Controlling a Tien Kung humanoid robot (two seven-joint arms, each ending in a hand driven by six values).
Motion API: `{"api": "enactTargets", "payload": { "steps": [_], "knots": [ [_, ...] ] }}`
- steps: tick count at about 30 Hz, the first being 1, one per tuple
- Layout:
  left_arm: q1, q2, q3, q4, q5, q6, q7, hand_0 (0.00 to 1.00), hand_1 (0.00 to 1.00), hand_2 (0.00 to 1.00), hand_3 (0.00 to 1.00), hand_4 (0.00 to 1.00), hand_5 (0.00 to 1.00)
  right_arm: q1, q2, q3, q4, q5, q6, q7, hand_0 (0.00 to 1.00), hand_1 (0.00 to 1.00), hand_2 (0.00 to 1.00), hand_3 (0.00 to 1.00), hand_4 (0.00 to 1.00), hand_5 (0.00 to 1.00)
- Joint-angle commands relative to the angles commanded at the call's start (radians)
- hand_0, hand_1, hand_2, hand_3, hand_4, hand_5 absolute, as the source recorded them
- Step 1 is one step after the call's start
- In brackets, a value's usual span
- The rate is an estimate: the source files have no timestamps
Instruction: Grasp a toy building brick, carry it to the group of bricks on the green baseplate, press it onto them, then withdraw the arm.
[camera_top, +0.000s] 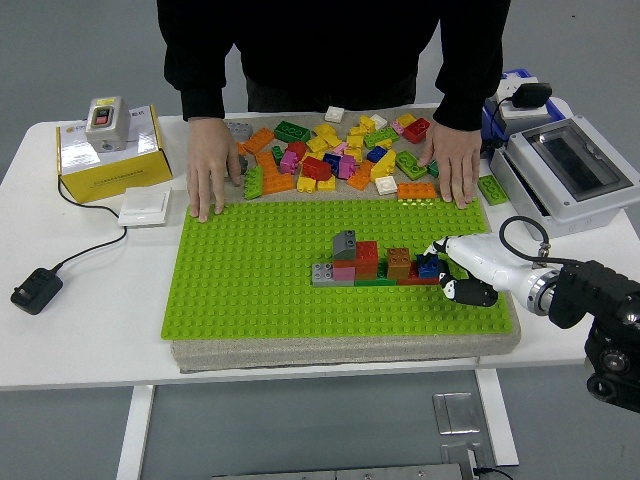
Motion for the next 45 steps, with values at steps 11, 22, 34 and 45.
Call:
{"api": "enactTargets", "payload": {
  "steps": [11,22,34,45],
  "knots": [
    [0.001,0.000,-0.001,0.000,0.000,-0.001,-0.003,0.676,0.649,0.532,0.644,0.099,0.683,-0.005,0.009,-0.002,-0.027,0.015,-0.001,0.010,0.057,0.185,0.795,0.714,0.002,0.374],
    [0.000,0.000,0.003,0.000,-0.004,0.002,-0.010,0.675,0.649,0.532,0.643,0.099,0.681,-0.011,0.012,-0.003,-0.032,0.019,-0.005,0.016,0.057,0.185,0.793,0.712,0.002,0.375],
    [0.002,-0.001,0.008,0.000,-0.010,0.002,-0.012,0.675,0.649,0.531,0.643,0.100,0.681,-0.023,0.010,-0.007,-0.028,0.020,-0.013,0.026,0.054,0.184,0.789,0.704,0.002,0.405],
    [0.003,-0.001,0.005,0.000,-0.006,0.002,-0.013,0.675,0.649,0.530,0.643,0.100,0.680,-0.033,0.015,-0.002,-0.041,0.021,-0.014,0.028,0.052,0.179,0.783,0.695,0.002,0.432]
  ]
}}
